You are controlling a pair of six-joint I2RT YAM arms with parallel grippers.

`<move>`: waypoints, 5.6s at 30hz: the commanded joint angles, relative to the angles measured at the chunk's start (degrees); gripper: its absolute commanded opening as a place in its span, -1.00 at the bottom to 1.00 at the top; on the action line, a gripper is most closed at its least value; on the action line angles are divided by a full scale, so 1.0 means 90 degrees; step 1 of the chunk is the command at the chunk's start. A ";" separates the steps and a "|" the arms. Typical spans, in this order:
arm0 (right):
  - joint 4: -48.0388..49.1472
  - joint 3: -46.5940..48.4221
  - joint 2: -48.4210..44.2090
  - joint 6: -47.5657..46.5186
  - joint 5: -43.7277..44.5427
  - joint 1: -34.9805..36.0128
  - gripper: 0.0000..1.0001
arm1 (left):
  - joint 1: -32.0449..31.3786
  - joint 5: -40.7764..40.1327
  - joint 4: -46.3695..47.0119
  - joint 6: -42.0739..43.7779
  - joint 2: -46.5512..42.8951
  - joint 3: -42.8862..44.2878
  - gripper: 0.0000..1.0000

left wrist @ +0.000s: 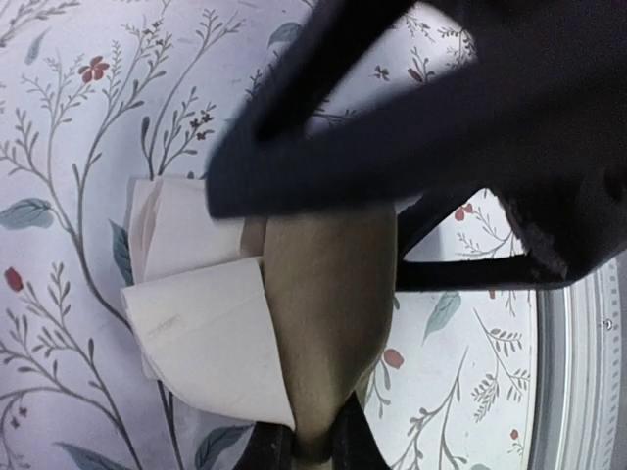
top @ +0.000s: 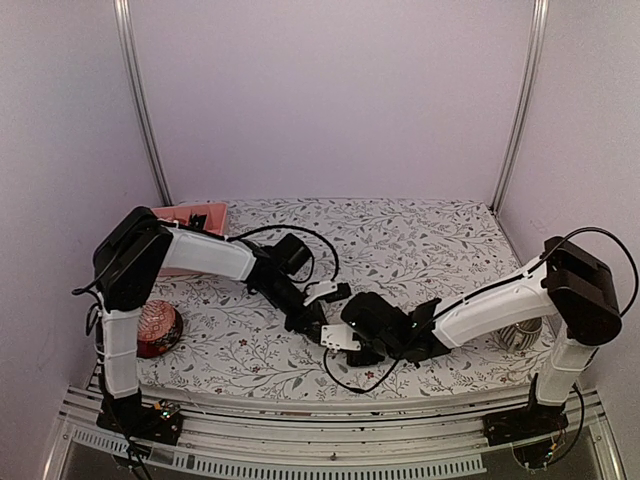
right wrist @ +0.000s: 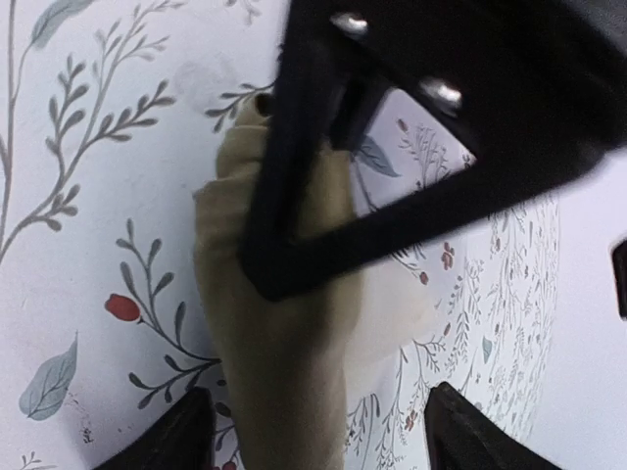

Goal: Roll the underwear
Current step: Pick up the underwear from the center of the board, then place the underwear in the storage box, then adjust the underwear in the storage box, then reset both arms

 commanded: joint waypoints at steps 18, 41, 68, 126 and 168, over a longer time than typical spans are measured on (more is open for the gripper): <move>-0.0141 -0.0847 -0.2480 0.2395 0.1606 -0.0058 0.98 | 0.2915 -0.2236 0.0482 -0.1378 -0.2851 -0.0558 -1.00; 0.0172 -0.0926 -0.2072 0.2648 0.2189 -0.0050 0.98 | 0.5173 -0.3915 0.0446 -0.2841 -0.2646 -0.0867 -1.00; 0.0273 -0.0899 -0.1711 0.2535 0.2390 -0.0048 0.98 | 0.5071 -0.3751 -0.0227 -0.2705 -0.1415 -0.0427 -1.00; 0.0243 -0.0646 -0.1133 0.2359 0.2184 -0.0049 0.98 | 0.4302 -0.5328 -0.2605 -0.1906 0.0160 0.2853 -0.30; -0.0874 -0.0409 -0.4197 0.4623 -0.1248 -0.2693 0.98 | 0.4405 -0.3792 0.1599 -0.1474 -0.7370 -0.2882 0.97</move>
